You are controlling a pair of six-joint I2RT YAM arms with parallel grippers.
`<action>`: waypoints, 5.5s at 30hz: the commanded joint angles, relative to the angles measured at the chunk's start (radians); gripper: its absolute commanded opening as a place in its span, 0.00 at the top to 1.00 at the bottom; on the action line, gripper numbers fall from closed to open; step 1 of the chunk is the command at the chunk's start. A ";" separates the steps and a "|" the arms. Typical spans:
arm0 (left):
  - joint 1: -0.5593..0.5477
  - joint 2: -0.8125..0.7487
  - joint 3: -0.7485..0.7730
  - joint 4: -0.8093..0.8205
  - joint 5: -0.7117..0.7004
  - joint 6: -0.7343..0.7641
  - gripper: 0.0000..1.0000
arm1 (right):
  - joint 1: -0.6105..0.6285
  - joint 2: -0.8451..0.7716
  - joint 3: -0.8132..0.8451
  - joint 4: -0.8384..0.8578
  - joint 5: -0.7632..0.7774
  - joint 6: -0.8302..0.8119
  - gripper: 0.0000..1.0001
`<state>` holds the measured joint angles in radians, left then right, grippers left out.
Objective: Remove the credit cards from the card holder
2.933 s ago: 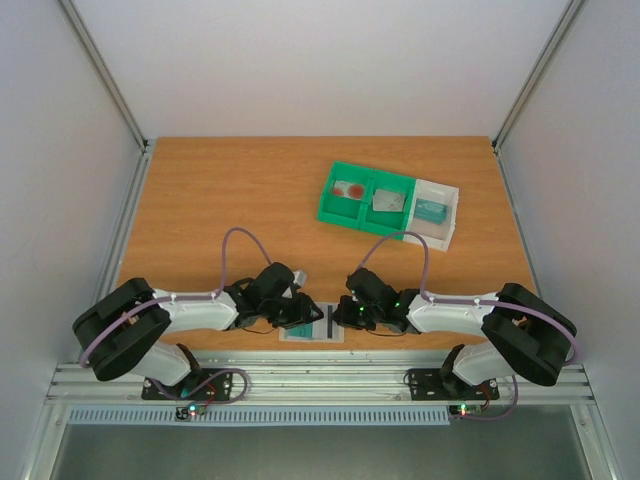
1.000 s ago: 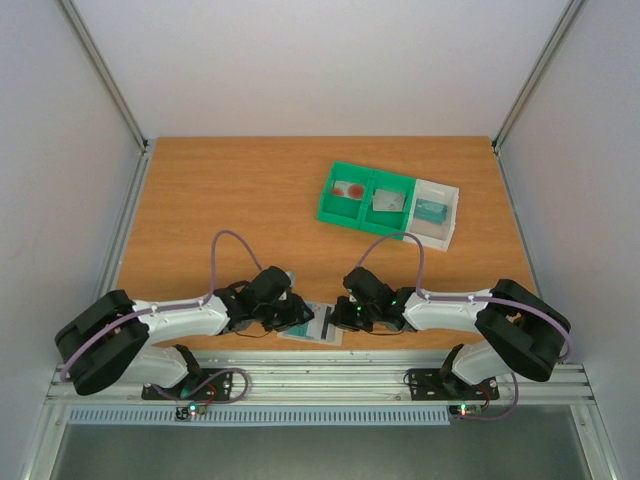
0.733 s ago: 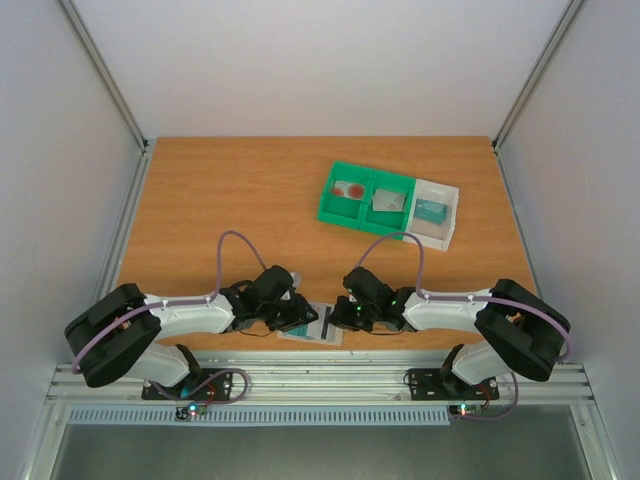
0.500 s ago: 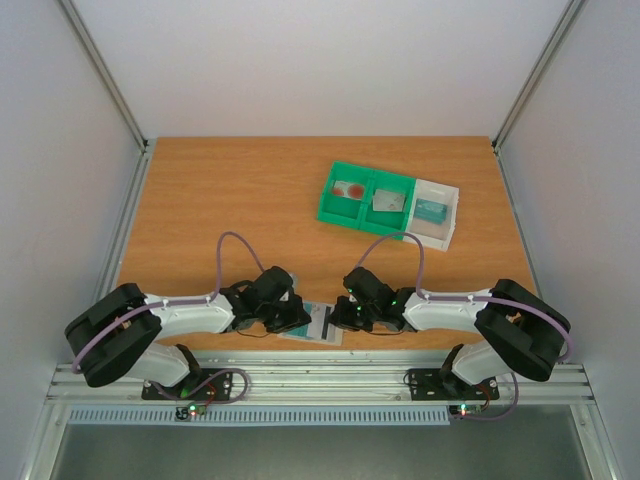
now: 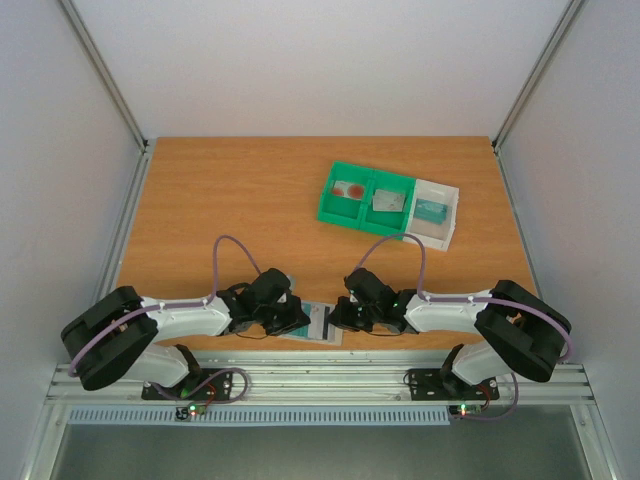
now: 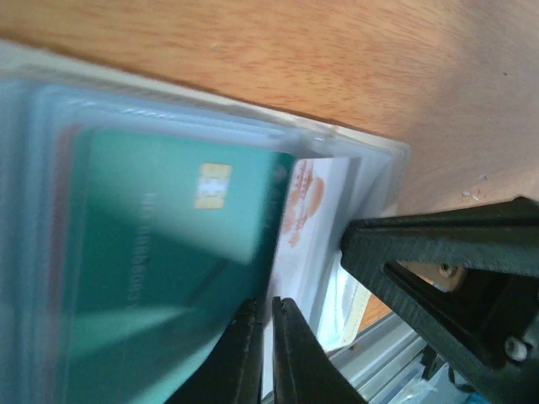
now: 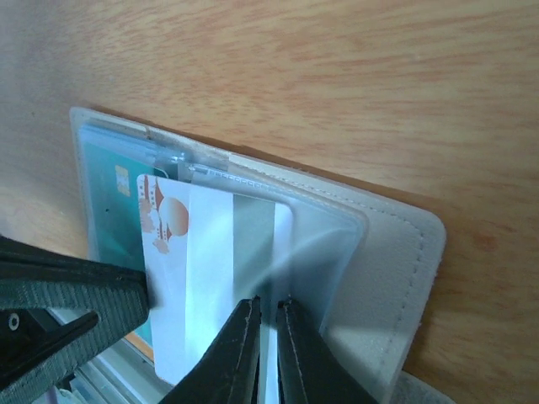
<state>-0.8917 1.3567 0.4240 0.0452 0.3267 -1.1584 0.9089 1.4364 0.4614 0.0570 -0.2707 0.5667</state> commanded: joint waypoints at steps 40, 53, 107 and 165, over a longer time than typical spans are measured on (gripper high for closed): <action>0.014 -0.143 -0.091 0.119 -0.024 -0.044 1.00 | 0.004 0.061 -0.037 -0.009 0.019 0.001 0.91; 0.014 -0.142 -0.074 0.053 -0.056 -0.023 0.69 | 0.004 0.077 -0.043 0.020 0.009 0.013 0.91; 0.021 -0.030 -0.102 0.364 0.084 -0.039 0.92 | 0.004 0.129 -0.050 0.093 -0.025 0.033 0.87; -0.072 -0.570 0.014 -0.125 -0.459 0.726 1.00 | -0.043 -0.218 0.516 -0.761 0.021 0.140 0.76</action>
<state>-0.9409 0.7948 0.4232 -0.1337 -0.0189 -0.6357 0.8757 1.2160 0.8700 -0.4854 -0.2764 0.6296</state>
